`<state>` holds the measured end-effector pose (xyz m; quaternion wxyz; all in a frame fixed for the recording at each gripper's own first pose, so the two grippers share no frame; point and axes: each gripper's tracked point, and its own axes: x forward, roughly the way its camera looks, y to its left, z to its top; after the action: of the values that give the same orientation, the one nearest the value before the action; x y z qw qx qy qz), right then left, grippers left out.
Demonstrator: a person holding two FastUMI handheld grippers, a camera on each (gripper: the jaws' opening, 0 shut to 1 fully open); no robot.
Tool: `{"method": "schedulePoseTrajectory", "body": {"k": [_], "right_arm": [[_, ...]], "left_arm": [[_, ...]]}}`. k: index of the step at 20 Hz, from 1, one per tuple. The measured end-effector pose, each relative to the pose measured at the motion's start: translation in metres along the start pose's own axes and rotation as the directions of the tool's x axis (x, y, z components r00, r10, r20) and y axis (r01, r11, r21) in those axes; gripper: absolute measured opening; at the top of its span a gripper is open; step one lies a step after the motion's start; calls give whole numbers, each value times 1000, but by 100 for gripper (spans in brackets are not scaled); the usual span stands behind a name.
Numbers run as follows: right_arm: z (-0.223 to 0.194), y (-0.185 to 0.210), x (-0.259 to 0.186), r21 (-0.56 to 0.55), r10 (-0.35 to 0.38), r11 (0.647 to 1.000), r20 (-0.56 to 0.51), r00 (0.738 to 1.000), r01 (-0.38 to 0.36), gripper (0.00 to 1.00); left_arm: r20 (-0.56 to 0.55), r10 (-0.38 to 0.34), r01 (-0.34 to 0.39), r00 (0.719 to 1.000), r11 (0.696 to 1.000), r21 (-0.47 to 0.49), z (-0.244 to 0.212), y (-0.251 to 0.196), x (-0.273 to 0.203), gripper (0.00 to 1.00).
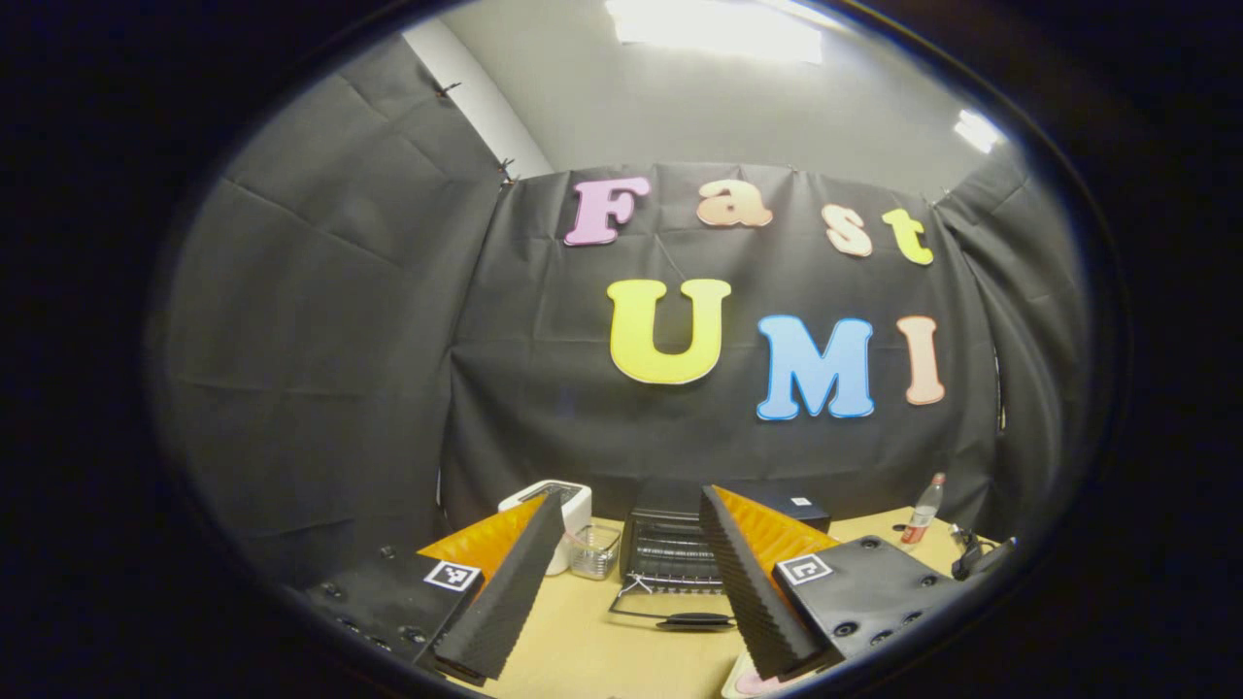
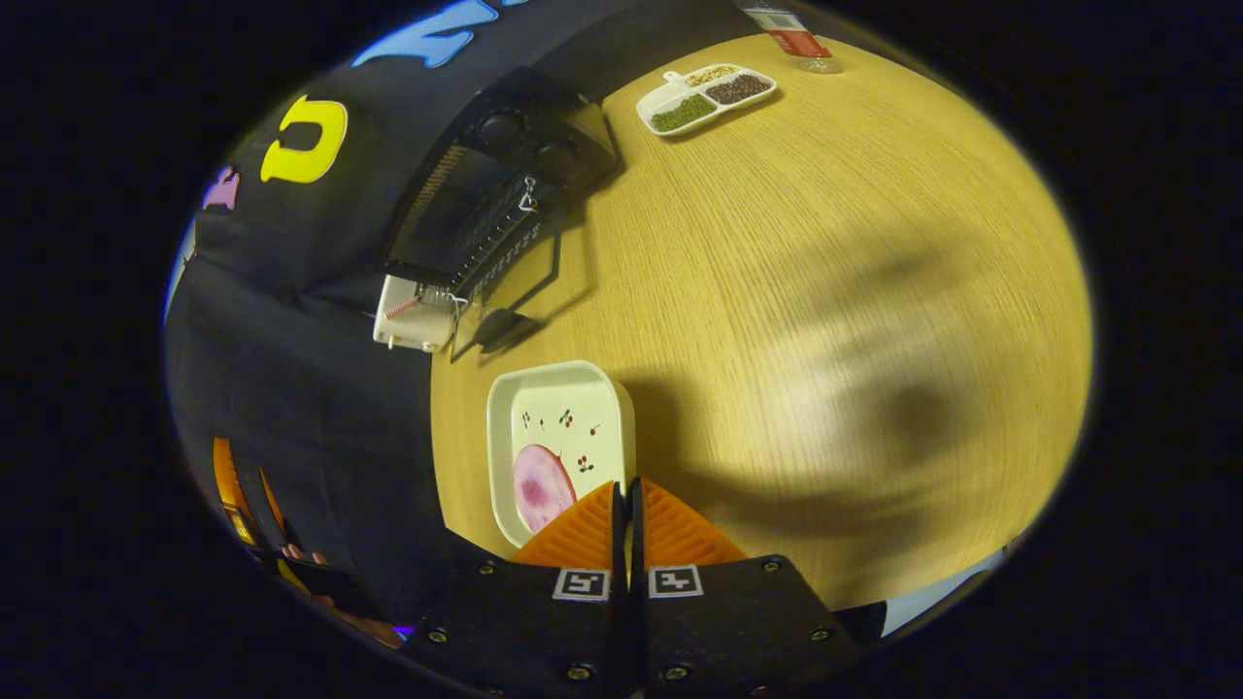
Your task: Open the electric oven with the left hand, put the food in, and close the electric oven.
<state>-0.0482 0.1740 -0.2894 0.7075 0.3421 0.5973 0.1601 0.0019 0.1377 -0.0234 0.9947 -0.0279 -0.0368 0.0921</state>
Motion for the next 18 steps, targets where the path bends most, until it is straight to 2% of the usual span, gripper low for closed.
{"method": "schedulePoseTrajectory", "body": {"k": [8,12,13,14,18], "right_arm": [[55,65,31,181,42,981,180,983,-75,0],[80,92,53,299,65,944,243,968,-138,1],[85,99,59,322,69,935,255,964,-152,0],[89,106,65,343,74,925,268,961,-166,0],[112,120,91,414,55,889,322,945,-193,1]], "left_arm": [[-19,-7,6,1000,1000,-4,-9,24,32,100],[-42,-20,20,999,1000,-6,-20,35,54,100],[-47,-26,26,999,1000,-7,-22,37,61,95],[-51,-31,30,998,1000,-8,-24,39,67,100],[-62,-44,43,997,999,-8,-31,50,89,100]]}}
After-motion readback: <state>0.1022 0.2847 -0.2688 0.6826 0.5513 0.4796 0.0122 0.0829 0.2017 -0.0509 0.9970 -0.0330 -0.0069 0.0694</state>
